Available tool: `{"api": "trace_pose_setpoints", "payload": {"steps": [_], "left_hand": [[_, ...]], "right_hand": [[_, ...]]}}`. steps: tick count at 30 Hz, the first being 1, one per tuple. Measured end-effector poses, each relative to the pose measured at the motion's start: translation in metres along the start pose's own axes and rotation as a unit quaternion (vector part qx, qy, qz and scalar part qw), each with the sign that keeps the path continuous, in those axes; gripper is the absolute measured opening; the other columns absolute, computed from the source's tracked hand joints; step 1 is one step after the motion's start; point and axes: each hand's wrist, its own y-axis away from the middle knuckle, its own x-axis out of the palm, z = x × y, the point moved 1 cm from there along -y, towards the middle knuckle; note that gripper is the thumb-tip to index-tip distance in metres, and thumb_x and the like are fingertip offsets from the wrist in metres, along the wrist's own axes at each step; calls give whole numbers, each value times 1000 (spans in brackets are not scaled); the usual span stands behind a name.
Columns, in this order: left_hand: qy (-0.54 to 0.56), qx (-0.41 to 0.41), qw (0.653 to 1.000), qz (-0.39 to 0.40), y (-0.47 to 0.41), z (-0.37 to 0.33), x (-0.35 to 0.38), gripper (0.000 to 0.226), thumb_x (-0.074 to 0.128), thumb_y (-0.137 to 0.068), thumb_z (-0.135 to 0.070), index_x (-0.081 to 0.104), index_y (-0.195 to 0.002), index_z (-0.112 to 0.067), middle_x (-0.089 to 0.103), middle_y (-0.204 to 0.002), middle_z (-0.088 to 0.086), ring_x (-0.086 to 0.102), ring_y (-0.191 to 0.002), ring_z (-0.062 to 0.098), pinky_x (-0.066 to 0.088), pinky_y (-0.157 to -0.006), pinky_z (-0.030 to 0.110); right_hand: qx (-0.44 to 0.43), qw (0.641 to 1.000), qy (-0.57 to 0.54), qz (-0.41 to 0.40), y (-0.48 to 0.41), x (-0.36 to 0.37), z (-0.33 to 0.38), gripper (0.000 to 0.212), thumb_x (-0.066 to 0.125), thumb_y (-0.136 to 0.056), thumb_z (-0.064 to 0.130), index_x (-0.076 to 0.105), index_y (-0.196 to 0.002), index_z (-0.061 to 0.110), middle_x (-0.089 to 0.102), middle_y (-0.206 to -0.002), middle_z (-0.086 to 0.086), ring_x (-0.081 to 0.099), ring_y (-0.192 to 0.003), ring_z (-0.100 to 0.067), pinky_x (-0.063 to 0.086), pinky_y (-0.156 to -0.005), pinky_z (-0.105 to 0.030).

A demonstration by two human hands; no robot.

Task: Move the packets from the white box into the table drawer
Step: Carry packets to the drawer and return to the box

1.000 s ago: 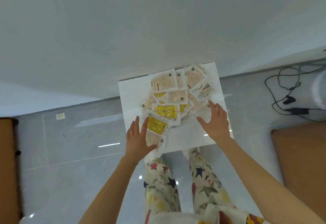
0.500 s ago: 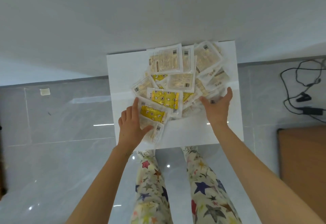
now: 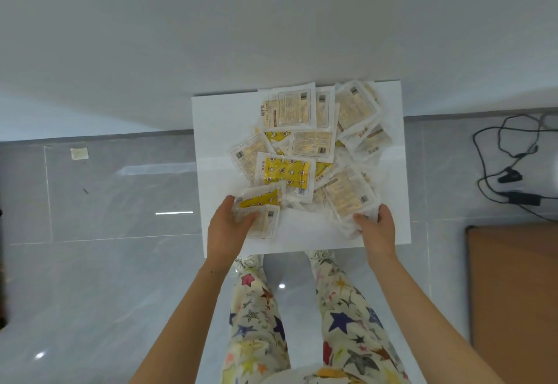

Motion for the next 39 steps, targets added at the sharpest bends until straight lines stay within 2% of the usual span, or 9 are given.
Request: {"api": "trace_pose_setpoints", "payload": {"steps": [2, 5, 8, 14, 22, 29, 33, 36, 39], "left_hand": [[62, -9, 998, 8, 5, -1, -2, 27, 68, -88, -27, 51, -107, -17, 68, -106, 0, 68, -89, 20, 58, -69, 33], [136, -22, 990, 15, 10, 0, -2, 35, 68, -88, -22, 50, -118, -19, 66, -112, -2, 68, -96, 17, 60, -80, 38], [169, -39, 985, 6, 16, 2, -2, 43, 68, -88, -20, 44, -124, -19, 64, -115, -1, 66, -100, 18, 59, -83, 37], [233, -39, 972, -22, 27, -5, -9, 37, 67, -89, -18, 45, -119, -20, 63, -114, -5, 66, -101, 13, 57, -76, 25], [295, -19, 954, -50, 52, -32, -27, 27, 67, -89, -19, 52, -109, -31, 66, -111, -7, 68, -99, 12, 58, -80, 30], [305, -3, 947, -106, 95, -66, -49, 27, 70, -88, -21, 54, -110, -25, 67, -108, -7, 68, -95, 7, 58, -82, 33], [380, -22, 912, -156, 131, -81, -73, 30, 68, -89, -14, 52, -114, -19, 66, -104, -7, 67, -91, 5, 57, -83, 32], [415, -29, 889, -192, 157, -81, -93, 32, 68, -88, -14, 51, -114, -21, 66, -104, -5, 68, -91, 7, 56, -78, 26], [441, -46, 869, -221, 183, -71, -114, 37, 69, -88, -15, 49, -119, -19, 65, -109, -1, 68, -96, 13, 57, -77, 28]], "right_hand": [[20, 999, -49, 9, 4, 2, 4, 28, 62, -86, 4, 52, -110, 13, 63, -111, -3, 62, -102, -23, 52, -83, -36], [25, 997, -73, 11, 1, 11, 20, 49, 71, -85, 22, 45, -126, 15, 58, -119, 1, 59, -100, -16, 50, -86, -33], [2, 998, -68, 11, -3, 19, 35, 66, 75, -82, 19, 37, -136, 16, 51, -110, 8, 53, -104, -15, 45, -89, -31], [-67, 997, -1, 22, 11, 10, 42, 42, 71, -85, 13, 42, -113, 23, 57, -100, 12, 57, -95, -11, 44, -68, -13], [-87, 994, -59, 15, 59, -21, 53, 39, 66, -89, 13, 47, -121, 21, 60, -109, 9, 59, -93, 1, 50, -65, -9], [-141, 978, -9, 156, 108, -4, 102, 46, 63, -90, 12, 41, -131, 14, 59, -119, 1, 61, -100, -4, 54, -68, -14], [-161, 961, 23, 222, 144, 13, 138, 56, 67, -88, 17, 38, -135, 24, 60, -123, 5, 62, -104, -10, 56, -74, -22], [-176, 946, 49, 268, 175, 21, 159, 49, 68, -87, 15, 41, -122, 35, 61, -114, 12, 63, -98, -5, 55, -66, -19], [-200, 928, 90, 303, 209, 32, 170, 56, 69, -86, 9, 39, -128, 30, 61, -115, 10, 62, -97, -2, 54, -62, -16]]}}
